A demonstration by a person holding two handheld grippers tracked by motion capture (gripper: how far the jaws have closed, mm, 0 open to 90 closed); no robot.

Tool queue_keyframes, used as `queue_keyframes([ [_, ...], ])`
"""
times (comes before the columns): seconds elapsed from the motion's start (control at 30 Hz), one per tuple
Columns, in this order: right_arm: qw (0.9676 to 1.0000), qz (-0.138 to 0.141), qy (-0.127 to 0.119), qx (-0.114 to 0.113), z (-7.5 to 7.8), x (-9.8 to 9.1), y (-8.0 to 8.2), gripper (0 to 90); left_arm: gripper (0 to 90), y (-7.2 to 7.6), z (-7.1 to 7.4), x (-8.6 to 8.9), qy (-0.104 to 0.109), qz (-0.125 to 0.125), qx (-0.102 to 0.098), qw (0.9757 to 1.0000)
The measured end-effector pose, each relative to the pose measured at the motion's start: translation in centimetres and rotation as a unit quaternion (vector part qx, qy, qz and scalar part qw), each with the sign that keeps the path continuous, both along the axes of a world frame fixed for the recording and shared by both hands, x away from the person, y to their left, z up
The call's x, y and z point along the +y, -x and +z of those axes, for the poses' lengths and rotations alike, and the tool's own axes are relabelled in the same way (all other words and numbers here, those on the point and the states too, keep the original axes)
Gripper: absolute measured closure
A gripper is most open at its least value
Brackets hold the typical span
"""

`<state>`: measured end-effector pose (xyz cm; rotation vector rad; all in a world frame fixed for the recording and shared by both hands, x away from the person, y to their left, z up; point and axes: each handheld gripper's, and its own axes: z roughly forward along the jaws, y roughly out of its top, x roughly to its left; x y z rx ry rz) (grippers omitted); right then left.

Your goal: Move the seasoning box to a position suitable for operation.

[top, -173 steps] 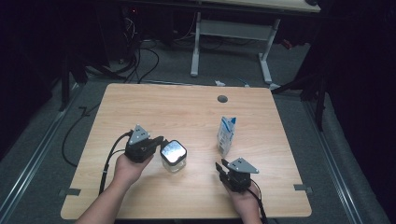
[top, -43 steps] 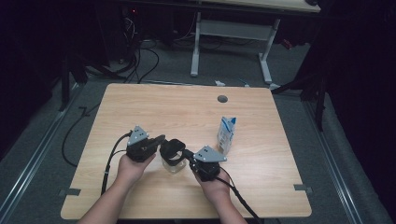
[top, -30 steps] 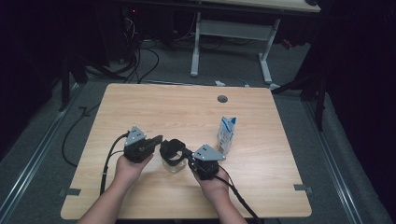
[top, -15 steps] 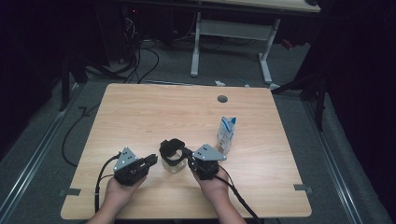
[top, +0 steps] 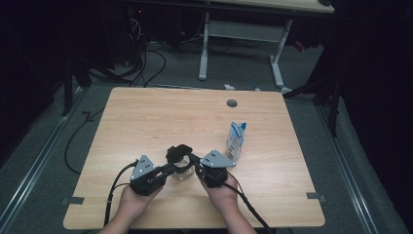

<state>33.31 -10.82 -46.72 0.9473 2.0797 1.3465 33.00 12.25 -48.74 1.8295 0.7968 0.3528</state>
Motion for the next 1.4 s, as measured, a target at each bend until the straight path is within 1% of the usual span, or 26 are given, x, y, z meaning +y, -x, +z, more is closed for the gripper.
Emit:
queue_keyframes([
  [0.07, 1.0000, 0.000, 0.000, 0.000, 0.0, 0.0, 0.0, 89.9, 80.3, -0.1, 0.1, -0.1, 0.003, 0.001, 0.000, 1.0000],
  [0.17, 0.9999, 0.000, 0.005, 0.010, -0.3, 0.0, 0.1, 90.0, 80.6, -0.2, 0.2, -0.3, 0.005, 0.003, 0.000, 1.0000],
  [0.2, 0.9999, -0.003, 0.007, 0.010, -0.3, 0.0, 0.1, 89.9, 80.7, -0.2, 0.2, -0.4, 0.005, 0.003, 0.001, 1.0000],
  [0.3, 0.9999, -0.008, 0.006, 0.013, -0.5, -0.1, 0.1, 90.0, 80.8, -0.3, 0.2, -0.5, 0.005, 0.002, 0.000, 1.0000],
  [0.4, 0.9996, -0.013, 0.006, 0.025, -0.8, -0.5, 0.0, 90.0, 81.2, -0.1, 0.4, -0.5, 0.008, 0.001, -0.005, 1.0000],
  [0.47, 0.9996, -0.014, 0.005, 0.026, -0.8, -0.5, -0.1, 89.9, 81.3, -0.1, 0.6, -0.6, 0.010, 0.002, -0.007, 0.9999],
  [0.6, 0.9996, -0.009, 0.000, 0.026, -0.9, -0.5, -0.2, 90.0, 81.6, -0.3, 0.8, -0.6, 0.014, 0.002, -0.008, 0.9999],
  [0.63, 0.9996, -0.002, 0.002, 0.027, -1.0, -0.3, -0.3, 90.0, 81.9, -0.3, 0.9, -0.6, 0.017, 0.003, -0.009, 0.9998],
  [0.73, 0.9995, 0.003, 0.006, 0.030, -1.3, 0.1, -0.3, 90.0, 83.1, -0.3, 0.9, -0.6, 0.020, 0.006, -0.010, 0.9997],
  [0.8, 0.9995, 0.003, 0.008, 0.030, -1.4, 0.2, -0.4, 90.0, 83.4, -0.3, 0.9, -0.6, 0.021, 0.006, -0.009, 0.9997],
  [0.87, 0.9995, 0.004, 0.004, 0.030, -1.5, 0.2, -0.4, 90.0, 83.8, -0.4, 1.0, -0.6, 0.022, 0.008, -0.010, 0.9997],
  [1.17, 0.9996, 0.009, 0.001, 0.026, -1.6, 0.0, -0.5, 90.0, 84.6, -0.9, 1.6, 0.0, 0.038, 0.028, -0.014, 0.9988],
  [1.2, 0.9996, 0.010, -0.004, 0.025, -1.7, 0.0, -0.5, 90.0, 84.6, -1.0, 1.6, 0.0, 0.039, 0.031, -0.015, 0.9986],
  [1.4, 0.9996, 0.012, -0.006, 0.025, -1.8, -0.1, -0.6, 90.0, 84.8, -1.6, 1.8, 0.5, 0.044, 0.051, -0.014, 0.9976],
])
